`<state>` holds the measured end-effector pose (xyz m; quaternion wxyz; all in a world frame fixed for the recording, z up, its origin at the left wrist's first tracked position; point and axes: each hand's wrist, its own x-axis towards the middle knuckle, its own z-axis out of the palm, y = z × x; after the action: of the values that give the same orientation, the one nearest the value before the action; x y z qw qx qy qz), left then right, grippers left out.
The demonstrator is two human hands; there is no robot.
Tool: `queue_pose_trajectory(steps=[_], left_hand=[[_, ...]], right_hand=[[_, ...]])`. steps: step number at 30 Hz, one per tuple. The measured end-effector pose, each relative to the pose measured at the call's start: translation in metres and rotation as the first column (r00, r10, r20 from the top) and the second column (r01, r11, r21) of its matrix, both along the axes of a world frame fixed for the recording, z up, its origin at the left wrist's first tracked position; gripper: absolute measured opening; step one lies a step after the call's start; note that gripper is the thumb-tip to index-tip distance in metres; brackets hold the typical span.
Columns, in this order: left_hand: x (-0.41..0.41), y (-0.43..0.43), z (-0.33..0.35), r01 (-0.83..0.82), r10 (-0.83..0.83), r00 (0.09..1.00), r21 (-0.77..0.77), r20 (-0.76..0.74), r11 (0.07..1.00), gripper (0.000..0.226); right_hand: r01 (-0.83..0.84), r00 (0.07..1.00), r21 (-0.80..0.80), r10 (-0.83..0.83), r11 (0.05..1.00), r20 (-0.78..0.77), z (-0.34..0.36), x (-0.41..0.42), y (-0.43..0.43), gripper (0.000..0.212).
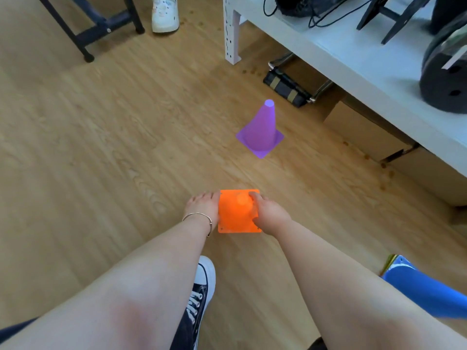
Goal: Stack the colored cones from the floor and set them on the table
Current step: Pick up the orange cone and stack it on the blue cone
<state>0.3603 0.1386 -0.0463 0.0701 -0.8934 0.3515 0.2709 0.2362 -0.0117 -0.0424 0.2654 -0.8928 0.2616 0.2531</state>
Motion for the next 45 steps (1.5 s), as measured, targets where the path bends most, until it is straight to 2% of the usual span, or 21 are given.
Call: queue_pose_trajectory(steps=[8,14,19,24,33,39,45], left_hand=[[-0.005,-0.006,-0.014,-0.075,0.080,0.987,0.043,-0.137,0.996,0.066],[-0.015,-0.007,-0.015,-0.268,0.252,0.928,-0.022,-0.276,0.963,0.081],[-0.033,-0.018,-0.009,-0.308,0.260,0.908,-0.102,-0.327,0.946,0.082],[-0.043,-0.051,0.016,-0.252,0.170,0.921,-0.203,-0.351,0.946,0.081],[-0.084,-0.145,0.096,-0.154,-0.023,0.919,-0.411,-0.394,0.899,0.077],[-0.134,-0.197,0.139,-0.006,-0.200,0.914,-0.505,-0.352,0.863,0.072],[-0.202,-0.244,0.160,0.147,-0.391,0.852,-0.558,-0.348,0.817,0.069]], right_hand=[[0.060,0.998,0.091,-0.062,0.994,0.016,-0.018,0.007,-0.002,0.082],[0.062,0.998,0.131,-0.063,0.989,0.007,-0.021,-0.004,-0.013,0.081],[0.077,0.997,0.147,-0.080,0.986,0.018,-0.008,-0.025,-0.030,0.083],[0.105,0.991,0.092,-0.112,0.990,0.072,0.027,-0.053,-0.063,0.082],[0.291,0.932,0.032,-0.291,0.956,0.215,0.113,-0.130,-0.134,0.079],[0.445,0.864,0.011,-0.432,0.896,0.258,0.163,-0.205,-0.164,0.077],[0.560,0.807,-0.030,-0.537,0.828,0.247,0.198,-0.294,-0.179,0.075]])
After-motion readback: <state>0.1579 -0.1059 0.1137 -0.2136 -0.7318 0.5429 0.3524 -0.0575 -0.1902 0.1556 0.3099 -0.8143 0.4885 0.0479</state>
